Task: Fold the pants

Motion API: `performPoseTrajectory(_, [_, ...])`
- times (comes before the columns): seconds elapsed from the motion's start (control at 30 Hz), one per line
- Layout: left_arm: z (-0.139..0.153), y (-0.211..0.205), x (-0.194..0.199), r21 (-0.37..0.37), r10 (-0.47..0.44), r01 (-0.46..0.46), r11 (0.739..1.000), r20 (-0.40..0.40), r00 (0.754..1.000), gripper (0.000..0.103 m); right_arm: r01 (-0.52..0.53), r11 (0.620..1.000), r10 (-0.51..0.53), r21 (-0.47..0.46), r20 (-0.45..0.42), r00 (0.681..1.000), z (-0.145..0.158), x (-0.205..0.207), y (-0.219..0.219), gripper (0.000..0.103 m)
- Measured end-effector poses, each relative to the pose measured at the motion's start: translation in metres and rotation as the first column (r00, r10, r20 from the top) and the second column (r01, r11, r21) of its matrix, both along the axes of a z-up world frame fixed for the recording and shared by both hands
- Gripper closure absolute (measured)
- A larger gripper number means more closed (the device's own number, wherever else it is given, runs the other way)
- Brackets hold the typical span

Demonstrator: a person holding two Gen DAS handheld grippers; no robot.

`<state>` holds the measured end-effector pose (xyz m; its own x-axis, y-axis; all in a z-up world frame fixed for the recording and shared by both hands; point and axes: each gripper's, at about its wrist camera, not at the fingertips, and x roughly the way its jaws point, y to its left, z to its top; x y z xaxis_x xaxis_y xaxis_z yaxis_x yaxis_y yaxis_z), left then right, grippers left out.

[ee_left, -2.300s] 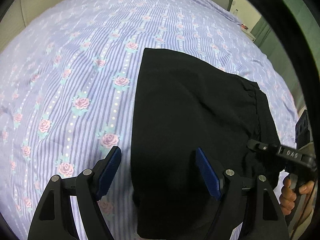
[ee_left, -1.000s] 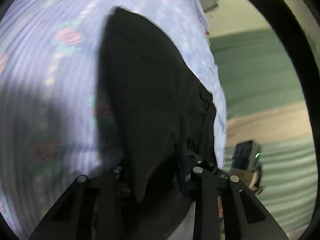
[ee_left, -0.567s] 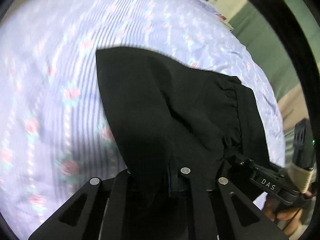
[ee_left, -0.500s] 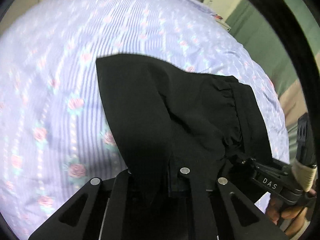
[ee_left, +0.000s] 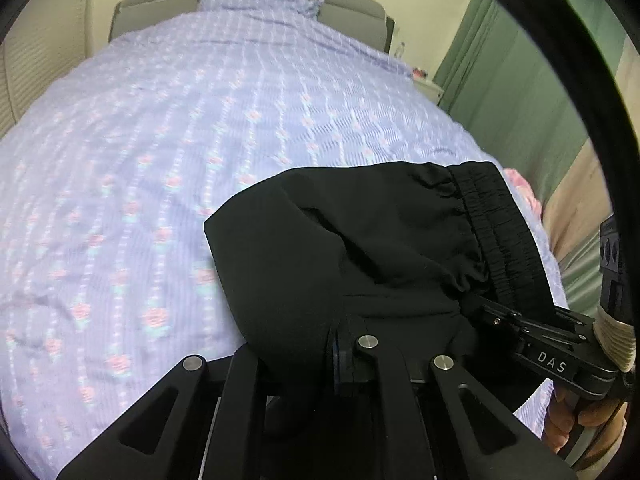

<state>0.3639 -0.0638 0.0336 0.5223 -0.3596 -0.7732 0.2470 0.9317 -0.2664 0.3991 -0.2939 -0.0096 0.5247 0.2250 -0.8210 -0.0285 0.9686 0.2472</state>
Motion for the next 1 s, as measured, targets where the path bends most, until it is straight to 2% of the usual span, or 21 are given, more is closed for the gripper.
performPoseTrajectory(0.27, [0.043, 0.097, -0.028, -0.001, 0.031, -0.031, 1.000, 0.062, 0.998, 0.093, -0.046, 0.999, 0.045, 0.013, 0.043, 0.998, 0.043, -0.012, 0.084, 0.076])
performPoseTrajectory(0.53, [0.093, 0.216, -0.048, 0.014, 0.088, -0.091, 0.996, 0.123, 0.988, 0.093, -0.120, 0.991, 0.114, 0.059, 0.086, 0.990, 0.082, -0.013, 0.199, 0.076])
performPoseTrajectory(0.63, [0.115, 0.270, -0.054, 0.029, 0.119, -0.125, 0.992, 0.156, 0.981, 0.093, -0.166, 0.983, 0.156, 0.076, 0.121, 0.980, 0.100, -0.010, 0.241, 0.076])
performPoseTrajectory(0.83, [0.139, 0.365, -0.058, 0.056, 0.194, -0.208, 0.977, 0.187, 0.963, 0.093, -0.272, 0.955, 0.249, 0.122, 0.177, 0.952, 0.123, 0.003, 0.337, 0.076])
performPoseTrajectory(1.0, [0.144, 0.450, -0.048, 0.141, 0.232, -0.260, 0.955, 0.186, 0.955, 0.093, -0.379, 0.916, 0.346, 0.134, 0.217, 0.913, 0.128, 0.014, 0.429, 0.076])
